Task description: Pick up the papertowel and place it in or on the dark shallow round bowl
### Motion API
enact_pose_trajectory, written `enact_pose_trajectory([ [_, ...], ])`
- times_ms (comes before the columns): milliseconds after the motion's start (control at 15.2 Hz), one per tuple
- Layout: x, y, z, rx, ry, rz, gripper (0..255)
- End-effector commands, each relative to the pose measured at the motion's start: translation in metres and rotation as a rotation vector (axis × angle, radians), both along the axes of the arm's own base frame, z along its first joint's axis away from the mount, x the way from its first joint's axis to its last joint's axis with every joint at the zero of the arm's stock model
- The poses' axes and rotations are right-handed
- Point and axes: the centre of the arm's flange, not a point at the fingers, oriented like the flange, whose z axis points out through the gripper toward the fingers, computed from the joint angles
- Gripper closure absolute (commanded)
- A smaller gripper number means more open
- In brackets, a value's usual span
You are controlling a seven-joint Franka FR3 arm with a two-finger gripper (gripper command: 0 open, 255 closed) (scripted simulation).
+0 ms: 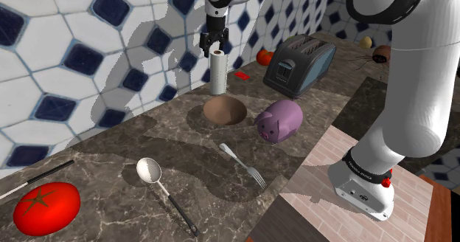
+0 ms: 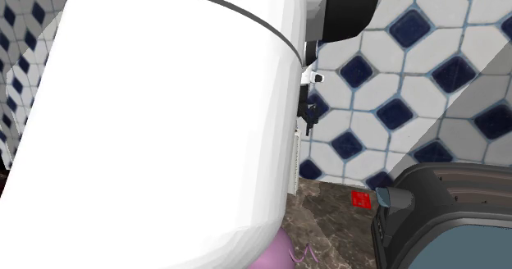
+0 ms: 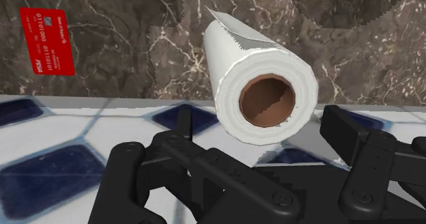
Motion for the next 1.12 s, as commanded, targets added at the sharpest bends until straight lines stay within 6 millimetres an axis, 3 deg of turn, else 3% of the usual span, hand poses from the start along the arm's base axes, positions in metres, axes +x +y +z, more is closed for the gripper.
enact_pose_trajectory([
  [0,0.0009,0.0002,-0.0102,0.0,-0.001,0.0,0],
  [594,0.0009,0.0002,-0.0132,0.0,0.0,0.0,0],
  [660,0.0009,0.0002,-0.0132,0.0,0.0,0.0,255],
  [1056,0.0009,0.0002,-0.0132,0.0,0.0,0.0,255],
])
